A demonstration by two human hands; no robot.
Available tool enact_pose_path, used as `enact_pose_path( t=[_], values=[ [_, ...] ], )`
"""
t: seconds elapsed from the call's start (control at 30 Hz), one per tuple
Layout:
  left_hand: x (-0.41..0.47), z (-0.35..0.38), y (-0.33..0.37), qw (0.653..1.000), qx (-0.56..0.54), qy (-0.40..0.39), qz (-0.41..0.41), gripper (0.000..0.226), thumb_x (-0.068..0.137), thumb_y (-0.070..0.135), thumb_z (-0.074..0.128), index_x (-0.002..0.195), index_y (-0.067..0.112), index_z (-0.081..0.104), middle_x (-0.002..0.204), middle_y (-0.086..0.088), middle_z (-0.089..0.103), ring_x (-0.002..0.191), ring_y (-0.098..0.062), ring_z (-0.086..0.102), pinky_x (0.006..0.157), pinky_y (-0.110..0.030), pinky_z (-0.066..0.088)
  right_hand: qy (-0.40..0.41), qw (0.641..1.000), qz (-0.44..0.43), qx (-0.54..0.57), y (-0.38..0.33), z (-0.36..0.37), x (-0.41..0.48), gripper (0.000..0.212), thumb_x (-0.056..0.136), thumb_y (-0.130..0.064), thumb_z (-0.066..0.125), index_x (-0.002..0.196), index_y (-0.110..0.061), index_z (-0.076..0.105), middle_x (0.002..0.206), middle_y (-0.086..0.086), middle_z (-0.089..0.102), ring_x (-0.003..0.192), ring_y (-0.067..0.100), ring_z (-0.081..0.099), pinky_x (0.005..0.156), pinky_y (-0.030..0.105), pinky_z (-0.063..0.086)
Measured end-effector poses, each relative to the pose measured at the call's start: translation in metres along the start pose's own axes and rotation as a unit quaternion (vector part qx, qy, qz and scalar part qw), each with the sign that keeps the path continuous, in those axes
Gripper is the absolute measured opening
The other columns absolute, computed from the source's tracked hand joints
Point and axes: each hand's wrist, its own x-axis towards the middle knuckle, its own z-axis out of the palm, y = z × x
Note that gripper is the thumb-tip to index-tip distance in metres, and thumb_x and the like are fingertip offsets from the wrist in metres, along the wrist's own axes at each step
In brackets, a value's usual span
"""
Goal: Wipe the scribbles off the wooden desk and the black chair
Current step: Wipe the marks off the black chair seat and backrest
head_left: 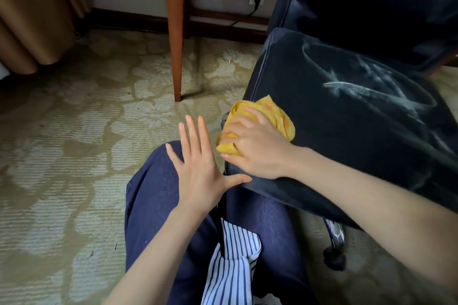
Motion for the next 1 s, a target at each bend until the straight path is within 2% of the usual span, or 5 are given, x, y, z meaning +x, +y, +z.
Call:
enact_pose_path(
  t=[0.23, 0.37, 0.6, 0.83, 1.0],
  values=[
    [-0.001, 0.000, -0.002, 1.000, 0.007, 0.001, 0.002, 0.126, 0.059, 0.077, 0.055, 0.143, 0.025, -0.024, 0.156, -0.007, -0.017, 0.143, -0.023, -0.017, 0.110, -0.060, -0.005, 0.027, 0.999, 0.030, -0.020, -0.016, 0.017, -0.052, 0.047, 0.096, -0.049, 0.031, 0.139, -0.034, 0.045, 0.145, -0.006, 0.043, 0.139, 0.019, 0.030, 0.115, 0.049, 0.012],
    [0.004, -0.001, -0.005, 1.000, 0.022, -0.009, 0.000, 0.132, 0.049, 0.096, 0.026, 0.148, 0.018, -0.014, 0.158, -0.012, -0.010, 0.145, -0.027, -0.011, 0.108, -0.063, 0.000, 0.061, 0.994, 0.072, -0.063, -0.015, 0.028, -0.089, 0.050, 0.098, -0.048, 0.031, 0.146, -0.038, 0.028, 0.152, -0.006, 0.033, 0.142, 0.020, 0.025, 0.115, 0.049, 0.013],
    [0.021, -0.019, -0.004, 0.995, 0.020, -0.084, 0.048, 0.137, 0.042, 0.086, 0.044, 0.148, 0.023, -0.015, 0.155, -0.004, -0.025, 0.143, -0.021, -0.023, 0.110, -0.060, -0.009, 0.095, 0.980, 0.119, -0.129, -0.009, 0.051, -0.157, 0.056, 0.091, -0.041, 0.040, 0.145, -0.037, 0.027, 0.147, -0.004, 0.040, 0.136, 0.023, 0.032, 0.114, 0.048, 0.013],
    [0.063, -0.044, 0.006, 0.983, -0.061, -0.133, 0.115, 0.052, 0.096, 0.039, 0.045, 0.144, 0.043, 0.026, 0.157, 0.017, 0.003, 0.146, -0.017, -0.008, 0.112, -0.059, -0.004, 0.116, 0.984, 0.078, -0.110, 0.001, 0.044, -0.140, 0.048, 0.095, -0.041, 0.037, 0.142, -0.038, 0.034, 0.148, -0.007, 0.038, 0.137, 0.022, 0.032, 0.115, 0.048, 0.013],
    [0.093, -0.042, 0.024, 0.961, 0.018, -0.188, 0.203, 0.044, 0.103, 0.024, 0.029, 0.146, 0.031, 0.029, 0.152, 0.011, 0.031, 0.145, -0.006, 0.002, 0.115, -0.048, -0.006, 0.103, 0.988, 0.007, -0.113, -0.001, 0.033, -0.086, 0.044, 0.095, -0.043, 0.038, 0.139, -0.039, 0.042, 0.148, -0.009, 0.040, 0.139, 0.021, 0.030, 0.114, 0.050, 0.015]
  ],
)
